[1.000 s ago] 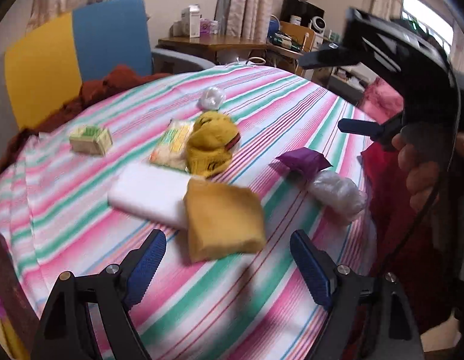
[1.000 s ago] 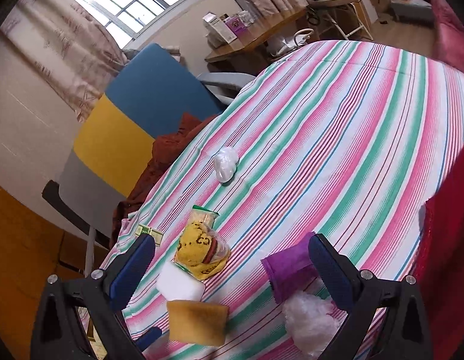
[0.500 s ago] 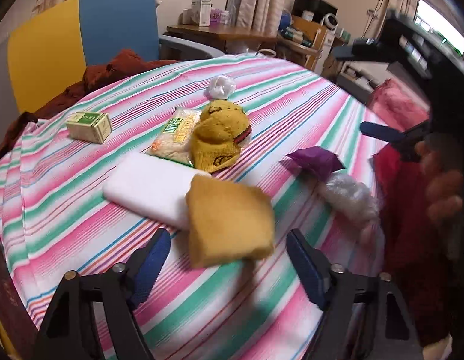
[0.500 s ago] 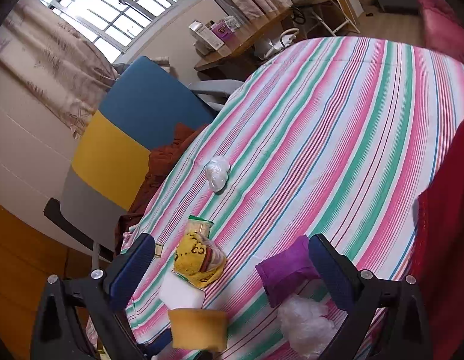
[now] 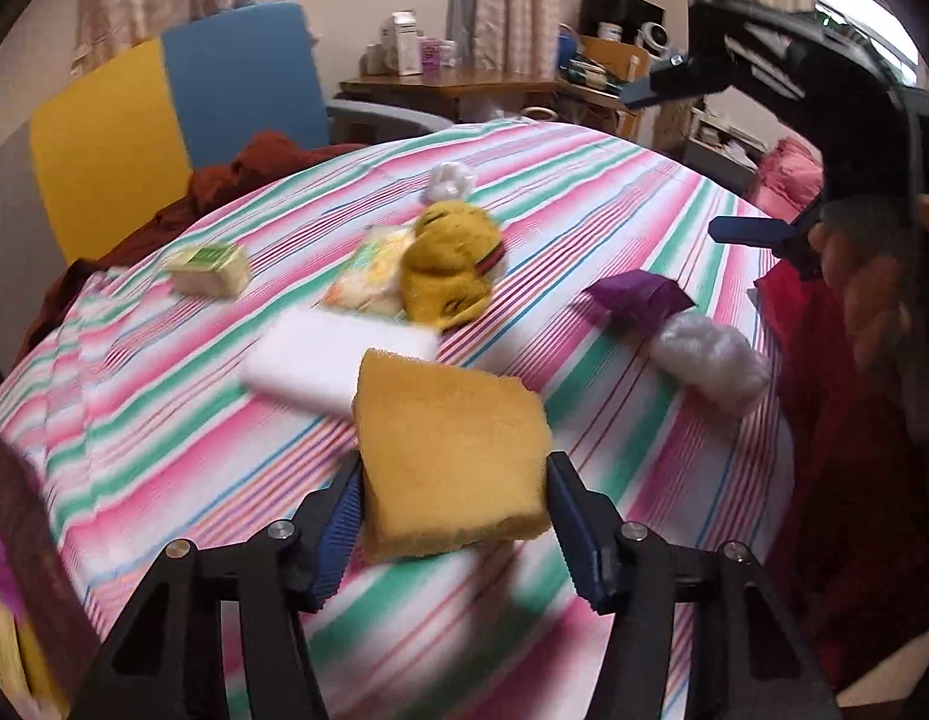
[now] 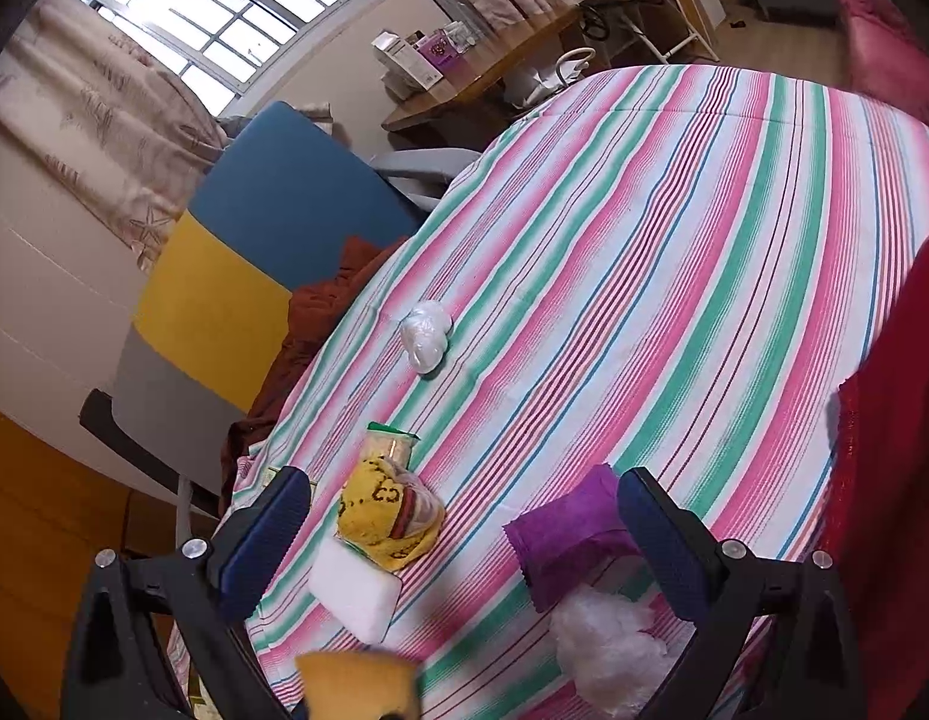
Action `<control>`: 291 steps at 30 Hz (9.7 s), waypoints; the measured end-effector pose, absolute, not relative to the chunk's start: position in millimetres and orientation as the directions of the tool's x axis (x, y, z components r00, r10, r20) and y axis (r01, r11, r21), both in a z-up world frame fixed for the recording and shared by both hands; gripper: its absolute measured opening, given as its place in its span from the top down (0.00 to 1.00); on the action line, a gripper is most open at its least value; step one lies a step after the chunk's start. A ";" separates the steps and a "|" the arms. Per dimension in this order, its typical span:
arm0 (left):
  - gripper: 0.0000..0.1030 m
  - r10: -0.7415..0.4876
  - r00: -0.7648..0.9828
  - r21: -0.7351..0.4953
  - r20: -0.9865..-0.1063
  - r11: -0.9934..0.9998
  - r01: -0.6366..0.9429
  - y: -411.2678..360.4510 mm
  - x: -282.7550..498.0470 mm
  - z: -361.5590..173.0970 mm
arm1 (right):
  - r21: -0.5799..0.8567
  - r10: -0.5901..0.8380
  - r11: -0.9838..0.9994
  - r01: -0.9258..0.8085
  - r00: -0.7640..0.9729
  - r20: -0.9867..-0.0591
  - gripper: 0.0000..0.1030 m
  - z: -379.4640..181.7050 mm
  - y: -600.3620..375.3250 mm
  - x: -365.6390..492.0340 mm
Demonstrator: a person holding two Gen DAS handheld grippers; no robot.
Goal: Organize objects
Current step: 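Grasp the mustard-yellow sponge with the left tool, then grasp the second purple snack packet with the right tool, then carry sponge and purple packet into the gold tray and open both tools, then lift both open tools up away from the gold tray, then move both tools from the tray back to the remaining pile, then grasp the green TSAO essential oil box with the left tool, then grasp the yellow plush toy with the right tool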
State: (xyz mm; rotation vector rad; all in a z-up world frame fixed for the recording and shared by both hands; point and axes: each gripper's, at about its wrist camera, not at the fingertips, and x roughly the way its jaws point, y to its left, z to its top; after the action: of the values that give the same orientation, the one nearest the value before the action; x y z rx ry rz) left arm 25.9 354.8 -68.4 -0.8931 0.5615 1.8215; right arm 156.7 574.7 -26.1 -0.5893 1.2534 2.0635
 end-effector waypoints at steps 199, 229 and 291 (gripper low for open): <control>0.10 0.551 -0.466 -0.096 -0.692 -0.711 -0.697 183.2 -54.7 41.7 | 0.294 0.229 -0.745 -0.599 -0.643 -0.731 0.00 -14.3 521.1 29.6; 0.03 0.369 -0.257 0.115 -0.893 -0.365 -0.924 433.9 -190.2 -50.5 | 0.513 0.109 -0.600 -0.614 -0.698 -0.708 0.00 -24.8 550.7 46.7; 0.29 0.336 -0.264 -0.027 -0.904 -0.662 -0.749 343.2 -59.7 -79.5 | 0.350 0.033 -0.617 -0.705 -0.468 -0.883 0.41 -88.4 566.6 11.4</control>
State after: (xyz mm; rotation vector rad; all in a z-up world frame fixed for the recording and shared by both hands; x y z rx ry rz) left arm -59.7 343.2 -79.5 -1.2740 0.5419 1.9833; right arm 11.4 566.6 -88.4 -1.2539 1.0053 2.1206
